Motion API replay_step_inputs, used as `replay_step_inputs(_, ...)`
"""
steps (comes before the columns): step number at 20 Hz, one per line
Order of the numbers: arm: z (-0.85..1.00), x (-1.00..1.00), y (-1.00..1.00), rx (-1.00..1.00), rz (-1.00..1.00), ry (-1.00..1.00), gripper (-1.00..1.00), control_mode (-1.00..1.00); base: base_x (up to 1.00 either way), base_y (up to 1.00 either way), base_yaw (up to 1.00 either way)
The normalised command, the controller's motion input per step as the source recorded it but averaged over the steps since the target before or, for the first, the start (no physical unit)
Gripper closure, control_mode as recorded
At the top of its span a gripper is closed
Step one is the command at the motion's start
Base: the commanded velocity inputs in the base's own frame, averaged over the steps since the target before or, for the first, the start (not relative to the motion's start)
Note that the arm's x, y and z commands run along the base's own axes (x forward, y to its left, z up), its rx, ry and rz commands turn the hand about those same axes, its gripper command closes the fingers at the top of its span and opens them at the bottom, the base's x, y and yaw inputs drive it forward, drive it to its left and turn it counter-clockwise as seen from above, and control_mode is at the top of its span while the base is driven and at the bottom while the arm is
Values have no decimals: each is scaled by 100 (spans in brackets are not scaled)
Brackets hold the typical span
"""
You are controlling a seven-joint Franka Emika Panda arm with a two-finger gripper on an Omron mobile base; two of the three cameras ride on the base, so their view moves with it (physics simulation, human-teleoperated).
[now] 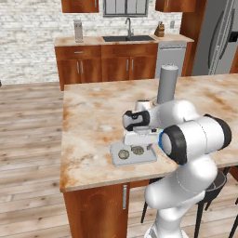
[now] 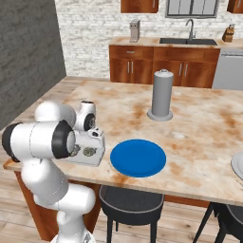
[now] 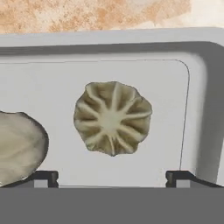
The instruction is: Place two dumplings into each of the tupperware containers and then place the containers in the fridge.
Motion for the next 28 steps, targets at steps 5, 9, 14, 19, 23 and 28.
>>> replay_step_inputs(5,17,-81,-83,9,-22,0,-100,-100,0,0,0)
replay_step_inputs(9,-4,-20,-44,1,-39,0,-100,-100,0,0,0)
replay_step_inputs(14,-7,11,-2,-2,-14,-6,-100,-100,0,0,0)
replay_step_inputs(19,-22,20,0,-8,-10,-5,-100,-100,0,0,0)
replay_step_inputs(23,-8,25,-6,-1,-10,0,-100,-100,0,0,0)
replay_step_inputs(28,-17,33,-10,0,-8,0,-100,-100,0,0,0)
